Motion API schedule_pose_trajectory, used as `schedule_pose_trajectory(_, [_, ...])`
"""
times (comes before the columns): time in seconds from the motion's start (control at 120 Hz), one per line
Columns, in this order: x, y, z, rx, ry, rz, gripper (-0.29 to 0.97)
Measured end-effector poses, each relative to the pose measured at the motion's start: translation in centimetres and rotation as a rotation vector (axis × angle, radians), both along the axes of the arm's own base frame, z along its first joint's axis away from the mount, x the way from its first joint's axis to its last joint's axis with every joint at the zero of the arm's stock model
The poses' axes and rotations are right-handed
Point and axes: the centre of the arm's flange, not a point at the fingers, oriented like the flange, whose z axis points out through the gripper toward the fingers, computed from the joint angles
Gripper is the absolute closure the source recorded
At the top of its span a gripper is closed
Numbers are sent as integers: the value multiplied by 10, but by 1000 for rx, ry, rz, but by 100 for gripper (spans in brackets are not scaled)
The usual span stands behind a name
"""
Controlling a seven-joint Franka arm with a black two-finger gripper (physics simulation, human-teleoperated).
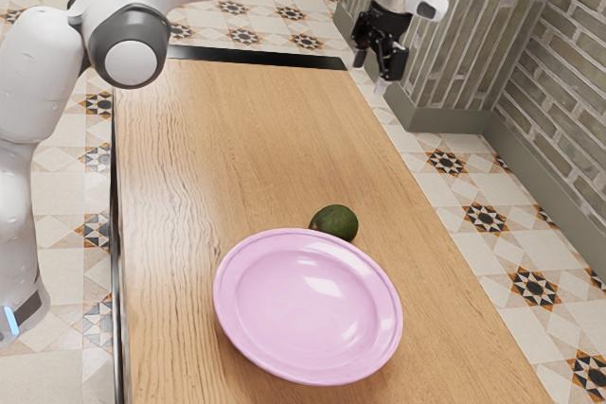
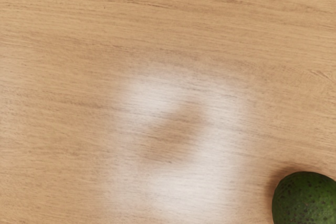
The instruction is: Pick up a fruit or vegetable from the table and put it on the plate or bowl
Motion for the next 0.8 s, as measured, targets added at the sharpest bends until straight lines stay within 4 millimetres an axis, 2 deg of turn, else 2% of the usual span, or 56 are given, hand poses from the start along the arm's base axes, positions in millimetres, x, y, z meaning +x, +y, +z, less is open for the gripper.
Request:
schedule_pose_trajectory(0.192, [1,1,1,0,-14,6,0])
schedule_pose_trajectory(0.267, [1,11,0,-17,-18,22,0])
schedule_pose_trajectory(0.317, [2,-9,6,-31,-33,-13,0])
schedule_pose_trajectory(0.35, [5,-26,3,-47,-30,-44,0])
schedule_pose_trajectory(0.458, [24,-69,-30,-86,11,-116,0])
schedule_pose_trajectory(0.517, [27,-107,-47,-100,40,-159,0])
schedule_pose_trajectory(0.558, [23,-130,-52,-101,56,-180,0])
schedule_pose_trajectory(0.592, [18,-140,-52,-99,60,-184,0])
schedule_pose_trajectory(0.65, [6,-150,-53,-96,75,-181,0])
schedule_pose_trajectory(0.733, [-26,-161,-72,-92,115,-153,0])
schedule_pose_trajectory(0.8, [-38,-169,-74,-98,111,-109,0])
